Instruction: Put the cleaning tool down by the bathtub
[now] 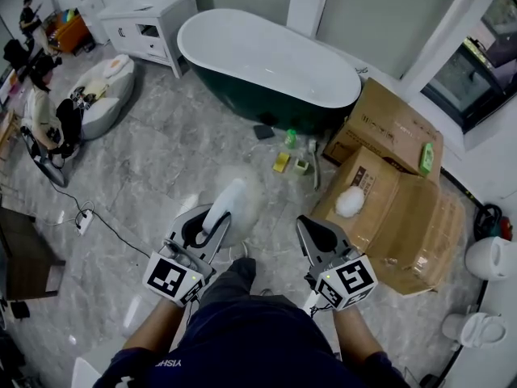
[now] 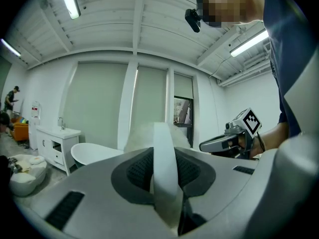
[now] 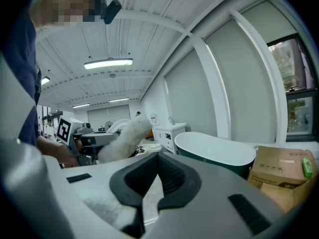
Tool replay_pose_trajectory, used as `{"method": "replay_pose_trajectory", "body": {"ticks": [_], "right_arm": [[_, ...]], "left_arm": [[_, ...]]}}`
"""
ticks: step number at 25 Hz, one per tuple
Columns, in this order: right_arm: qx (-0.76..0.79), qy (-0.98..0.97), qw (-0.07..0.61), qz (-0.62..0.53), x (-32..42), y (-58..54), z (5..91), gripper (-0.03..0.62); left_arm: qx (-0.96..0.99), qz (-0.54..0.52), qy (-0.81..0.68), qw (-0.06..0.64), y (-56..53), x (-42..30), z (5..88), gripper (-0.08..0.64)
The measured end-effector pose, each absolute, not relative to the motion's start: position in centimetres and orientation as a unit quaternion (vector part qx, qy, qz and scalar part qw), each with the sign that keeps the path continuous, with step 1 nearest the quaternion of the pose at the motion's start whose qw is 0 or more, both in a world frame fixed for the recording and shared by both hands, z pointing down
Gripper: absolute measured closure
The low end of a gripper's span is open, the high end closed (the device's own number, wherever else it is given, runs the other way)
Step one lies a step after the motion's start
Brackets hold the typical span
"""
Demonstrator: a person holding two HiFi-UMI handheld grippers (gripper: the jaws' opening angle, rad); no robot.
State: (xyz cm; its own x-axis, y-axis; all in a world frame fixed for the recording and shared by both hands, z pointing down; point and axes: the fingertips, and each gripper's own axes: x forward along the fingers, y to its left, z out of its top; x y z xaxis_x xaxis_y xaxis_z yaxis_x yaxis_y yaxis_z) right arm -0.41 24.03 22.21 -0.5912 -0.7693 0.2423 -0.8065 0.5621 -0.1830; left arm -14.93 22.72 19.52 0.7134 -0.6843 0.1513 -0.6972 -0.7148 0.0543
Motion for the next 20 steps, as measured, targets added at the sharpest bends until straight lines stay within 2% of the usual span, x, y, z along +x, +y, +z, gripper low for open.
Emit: {"method": "replay_pose_trajectory", "body": {"ticks": [10,20], "right_arm": [[0.445,-0.884,0.077,0.125,-5.4,18.5,21.1,0.588],[0.451,-0.880,0.083,0.128,-7.3,14.0,21.2,0.588]], "left_arm": [[0.928,0.048,-0.367,0.051,17.0,-19.0,19.2,0.456],[0.929,0.048,-0.362,0.058,12.4,-21.3,19.5,0.456]]}}
